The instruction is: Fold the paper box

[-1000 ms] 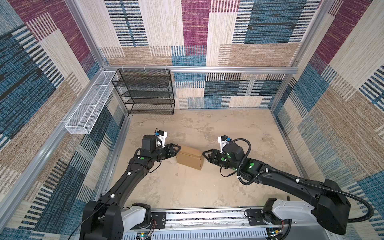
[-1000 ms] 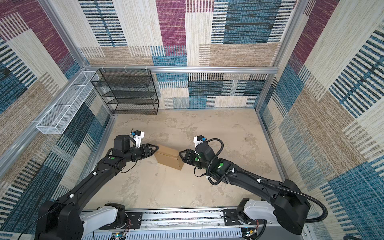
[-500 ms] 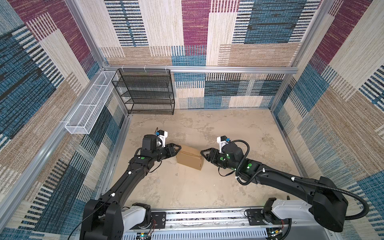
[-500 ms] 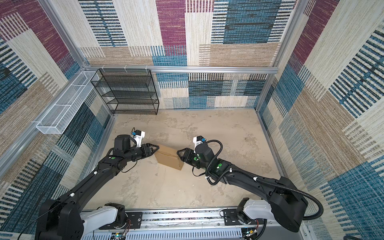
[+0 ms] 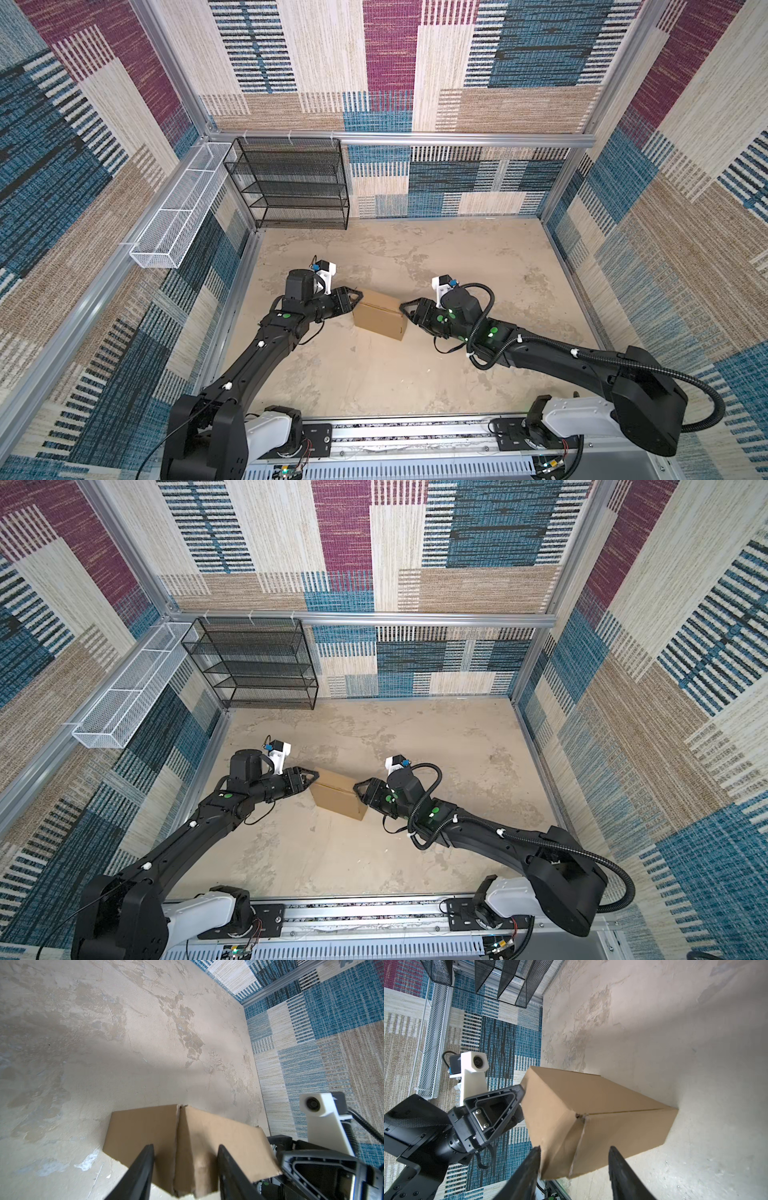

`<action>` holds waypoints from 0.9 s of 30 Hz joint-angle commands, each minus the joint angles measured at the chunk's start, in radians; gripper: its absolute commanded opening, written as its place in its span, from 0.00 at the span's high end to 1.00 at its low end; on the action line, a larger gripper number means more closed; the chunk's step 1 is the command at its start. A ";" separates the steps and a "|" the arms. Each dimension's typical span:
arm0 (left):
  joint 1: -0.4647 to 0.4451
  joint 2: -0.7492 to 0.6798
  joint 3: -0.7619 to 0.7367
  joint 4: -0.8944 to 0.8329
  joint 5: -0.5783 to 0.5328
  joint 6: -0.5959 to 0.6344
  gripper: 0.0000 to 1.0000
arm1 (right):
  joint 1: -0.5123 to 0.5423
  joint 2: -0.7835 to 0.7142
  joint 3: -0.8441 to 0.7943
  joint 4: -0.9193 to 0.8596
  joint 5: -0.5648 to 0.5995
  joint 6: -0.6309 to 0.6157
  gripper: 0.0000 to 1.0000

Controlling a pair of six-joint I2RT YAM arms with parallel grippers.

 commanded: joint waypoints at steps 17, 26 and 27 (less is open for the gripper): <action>-0.004 0.001 -0.022 -0.008 -0.011 -0.001 0.49 | 0.001 0.026 -0.017 0.078 -0.037 0.009 0.61; -0.005 0.002 -0.034 -0.004 -0.014 -0.002 0.50 | 0.000 0.024 -0.041 0.094 -0.039 0.014 0.67; -0.005 0.002 -0.034 -0.005 -0.014 -0.002 0.51 | 0.001 0.024 -0.045 0.095 -0.038 0.014 0.68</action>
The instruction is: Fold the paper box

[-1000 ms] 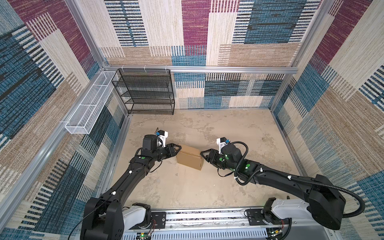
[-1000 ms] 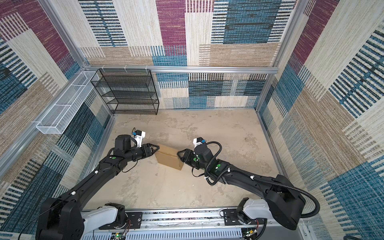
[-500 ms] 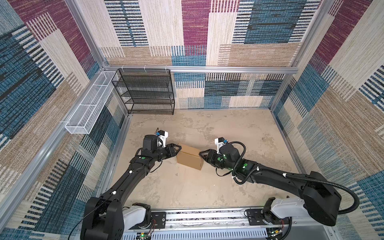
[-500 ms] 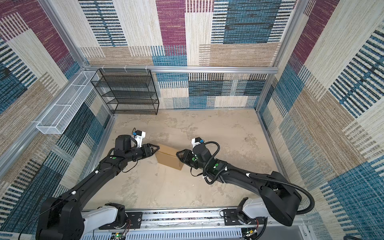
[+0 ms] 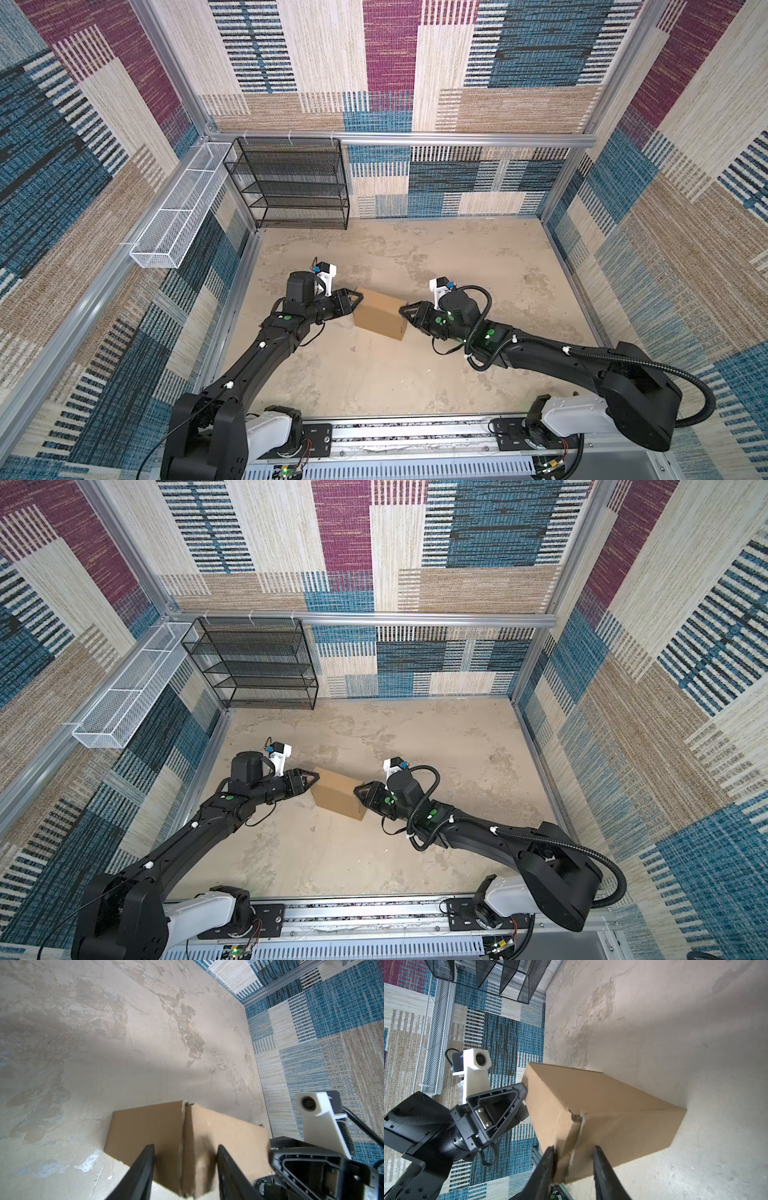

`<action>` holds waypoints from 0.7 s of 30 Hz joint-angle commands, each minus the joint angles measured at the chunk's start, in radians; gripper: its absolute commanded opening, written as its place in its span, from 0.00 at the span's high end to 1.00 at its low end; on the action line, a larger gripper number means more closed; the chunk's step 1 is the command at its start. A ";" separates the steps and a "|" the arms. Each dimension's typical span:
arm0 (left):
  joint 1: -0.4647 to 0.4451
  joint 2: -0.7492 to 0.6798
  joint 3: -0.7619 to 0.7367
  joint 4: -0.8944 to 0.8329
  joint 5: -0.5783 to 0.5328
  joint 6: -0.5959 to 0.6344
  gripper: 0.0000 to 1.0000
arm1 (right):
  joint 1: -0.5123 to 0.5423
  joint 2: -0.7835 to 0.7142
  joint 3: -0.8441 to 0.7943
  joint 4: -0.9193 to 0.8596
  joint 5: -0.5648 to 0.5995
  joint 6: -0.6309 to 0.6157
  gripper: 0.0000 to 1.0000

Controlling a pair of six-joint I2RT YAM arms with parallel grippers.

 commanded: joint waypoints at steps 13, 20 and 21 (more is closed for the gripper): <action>0.000 -0.013 -0.015 -0.047 -0.026 0.000 0.54 | 0.002 0.023 -0.036 0.024 -0.002 -0.004 0.77; 0.001 -0.041 0.025 -0.101 -0.047 0.025 0.48 | 0.002 0.023 -0.020 -0.010 0.016 -0.033 0.75; 0.001 -0.045 0.028 -0.106 -0.049 0.028 0.46 | 0.002 0.021 -0.017 -0.015 0.017 -0.037 0.74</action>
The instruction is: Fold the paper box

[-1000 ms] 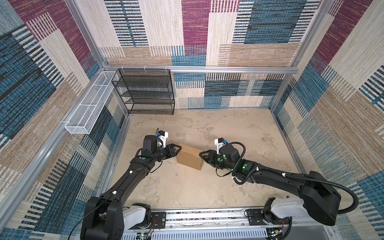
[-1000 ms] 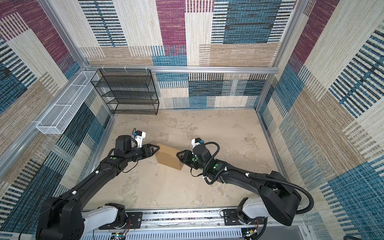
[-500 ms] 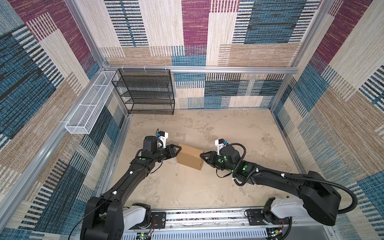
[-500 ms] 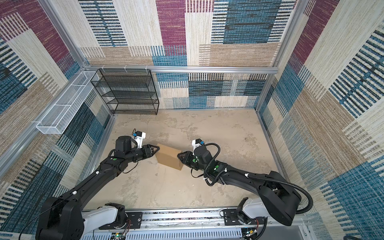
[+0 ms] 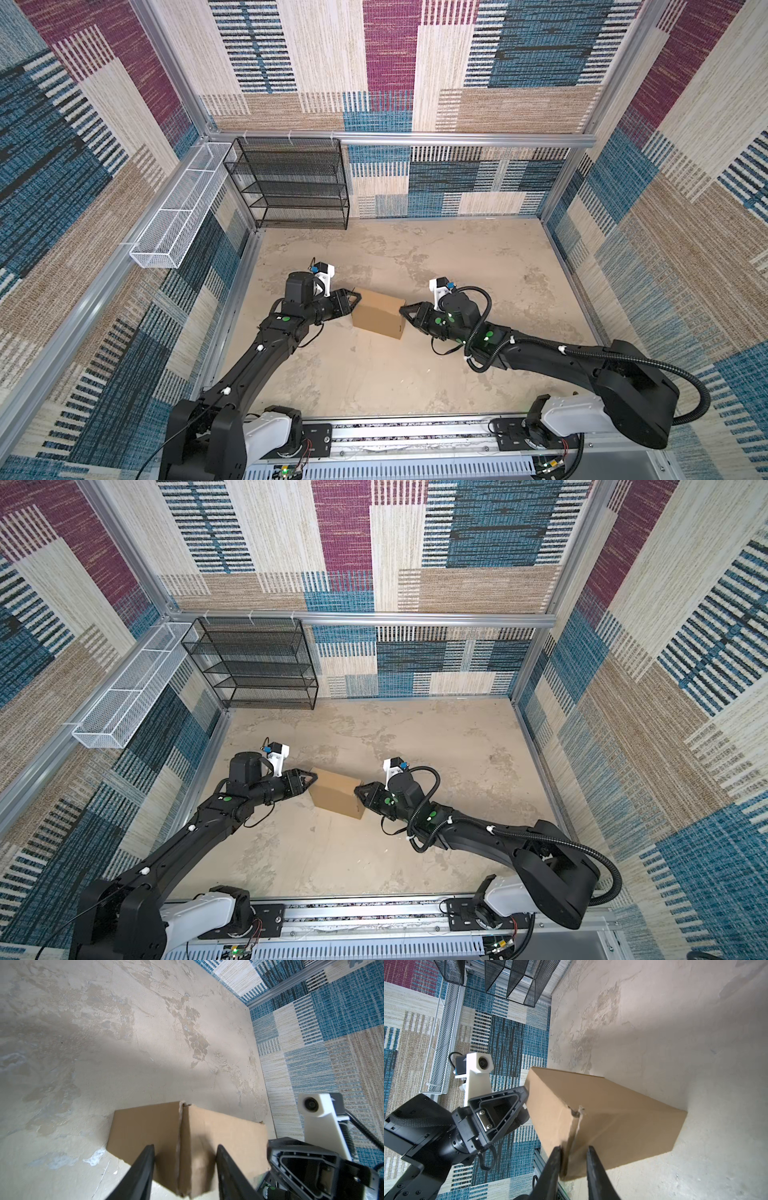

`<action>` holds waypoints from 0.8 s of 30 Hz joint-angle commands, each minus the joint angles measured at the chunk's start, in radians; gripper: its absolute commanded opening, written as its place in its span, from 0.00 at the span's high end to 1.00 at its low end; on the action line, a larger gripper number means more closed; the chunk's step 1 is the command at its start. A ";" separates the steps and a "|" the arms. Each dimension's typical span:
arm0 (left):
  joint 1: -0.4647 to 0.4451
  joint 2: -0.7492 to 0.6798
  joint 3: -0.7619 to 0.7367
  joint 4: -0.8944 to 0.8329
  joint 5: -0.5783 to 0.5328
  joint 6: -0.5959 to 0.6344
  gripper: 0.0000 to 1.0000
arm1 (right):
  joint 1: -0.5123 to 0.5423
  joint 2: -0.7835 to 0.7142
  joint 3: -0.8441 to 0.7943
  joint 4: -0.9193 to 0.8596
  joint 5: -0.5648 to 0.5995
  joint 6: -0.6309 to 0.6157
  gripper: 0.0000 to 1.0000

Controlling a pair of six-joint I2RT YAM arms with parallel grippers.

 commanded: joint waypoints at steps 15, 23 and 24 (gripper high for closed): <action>0.040 -0.056 0.051 -0.137 -0.031 0.069 0.43 | 0.001 -0.021 0.059 -0.142 0.034 -0.075 0.60; 0.088 -0.044 0.051 -0.109 0.018 0.060 0.51 | 0.002 -0.057 0.073 -0.178 0.053 -0.105 0.57; 0.090 -0.039 0.050 -0.104 0.027 0.057 0.52 | 0.001 -0.058 0.072 -0.180 0.053 -0.105 0.57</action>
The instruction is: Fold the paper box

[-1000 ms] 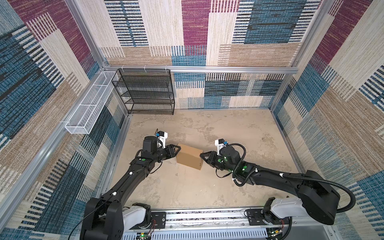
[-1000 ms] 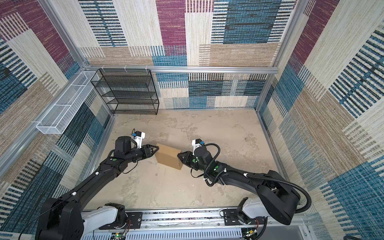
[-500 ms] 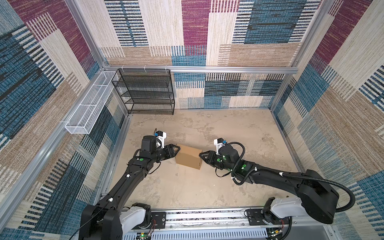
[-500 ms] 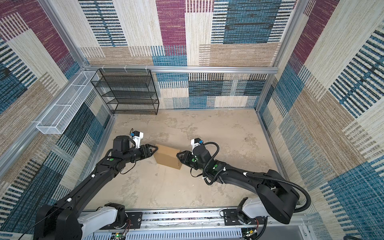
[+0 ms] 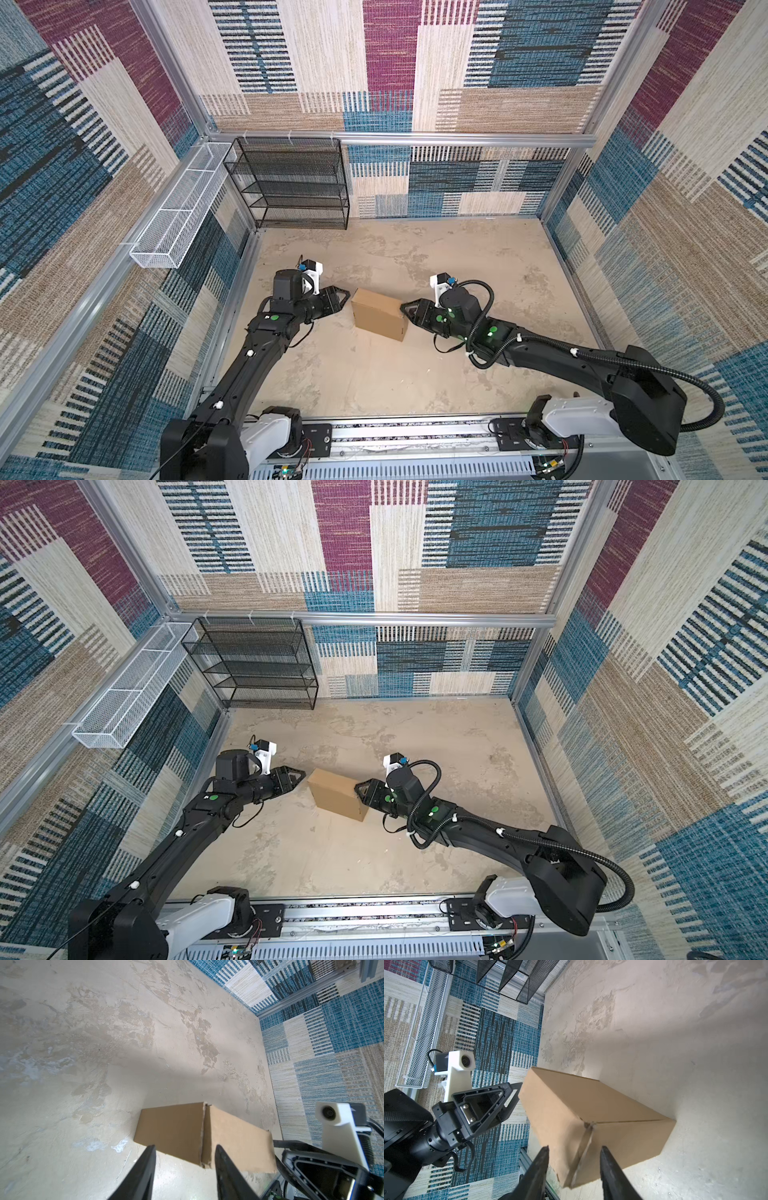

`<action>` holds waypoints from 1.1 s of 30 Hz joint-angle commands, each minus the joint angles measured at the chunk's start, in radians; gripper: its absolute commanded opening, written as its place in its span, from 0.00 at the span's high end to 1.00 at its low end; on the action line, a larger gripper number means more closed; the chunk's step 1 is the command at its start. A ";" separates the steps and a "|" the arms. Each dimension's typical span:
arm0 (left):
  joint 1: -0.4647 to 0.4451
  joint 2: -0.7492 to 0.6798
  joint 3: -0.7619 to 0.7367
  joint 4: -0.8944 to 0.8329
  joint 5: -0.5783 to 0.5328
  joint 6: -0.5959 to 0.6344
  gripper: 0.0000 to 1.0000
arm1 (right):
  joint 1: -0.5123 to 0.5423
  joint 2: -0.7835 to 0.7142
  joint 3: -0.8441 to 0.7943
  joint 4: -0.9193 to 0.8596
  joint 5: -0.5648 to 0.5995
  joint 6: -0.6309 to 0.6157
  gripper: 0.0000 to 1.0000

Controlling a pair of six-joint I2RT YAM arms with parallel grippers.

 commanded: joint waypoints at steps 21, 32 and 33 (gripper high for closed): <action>0.010 0.051 -0.028 0.109 0.155 -0.012 0.54 | 0.002 0.056 -0.006 0.002 0.001 -0.017 0.59; 0.009 0.077 -0.056 0.120 0.137 -0.015 0.55 | 0.002 0.062 -0.004 -0.003 -0.002 -0.022 0.59; 0.009 0.075 -0.059 0.116 0.134 -0.013 0.55 | 0.001 0.064 -0.003 -0.009 0.000 -0.022 0.59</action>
